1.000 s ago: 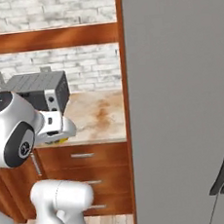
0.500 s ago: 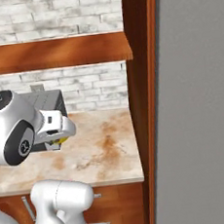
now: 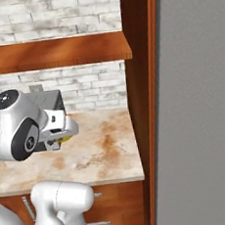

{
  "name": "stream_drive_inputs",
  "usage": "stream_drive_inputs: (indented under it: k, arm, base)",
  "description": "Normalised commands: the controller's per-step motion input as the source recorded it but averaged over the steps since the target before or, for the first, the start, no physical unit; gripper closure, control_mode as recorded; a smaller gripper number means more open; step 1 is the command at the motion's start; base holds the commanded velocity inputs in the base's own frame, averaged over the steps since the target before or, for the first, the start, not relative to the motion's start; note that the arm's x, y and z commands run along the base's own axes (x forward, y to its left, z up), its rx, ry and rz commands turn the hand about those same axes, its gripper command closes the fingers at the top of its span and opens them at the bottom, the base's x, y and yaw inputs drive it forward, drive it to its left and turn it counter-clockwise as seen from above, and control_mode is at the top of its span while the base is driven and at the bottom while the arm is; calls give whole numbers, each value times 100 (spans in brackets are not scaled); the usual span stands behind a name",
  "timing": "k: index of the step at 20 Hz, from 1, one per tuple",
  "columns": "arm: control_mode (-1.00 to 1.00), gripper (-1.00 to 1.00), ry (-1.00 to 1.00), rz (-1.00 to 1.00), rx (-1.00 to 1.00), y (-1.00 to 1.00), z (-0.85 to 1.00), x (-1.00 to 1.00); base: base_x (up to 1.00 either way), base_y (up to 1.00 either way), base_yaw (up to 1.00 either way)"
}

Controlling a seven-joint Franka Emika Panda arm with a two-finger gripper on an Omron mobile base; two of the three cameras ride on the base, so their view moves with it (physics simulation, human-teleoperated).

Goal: Clear the mugs and bowl far away from the sink.

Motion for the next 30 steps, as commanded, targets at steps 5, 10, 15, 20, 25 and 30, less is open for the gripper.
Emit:
stream_drive_inputs:
  k: [5,10,15,20,25,30]
  arm:
    - [-100,100,4,6,1,-24,-47,73]
    - [-100,100,2,16,1,-38,-51,53]
    - [-100,100,0,12,-1,-14,-51,64]
    - [-100,100,0,4,-1,0,-49,88]
    - [-100,100,1,0,0,0,-35,97]
    - [-100,100,5,0,0,-1,-12,82]
  base:
    - [0,0,0]
    - [0,0,0]
    - [0,0,0]
    - [0,0,0]
    - [0,0,0]
    - [0,0,0]
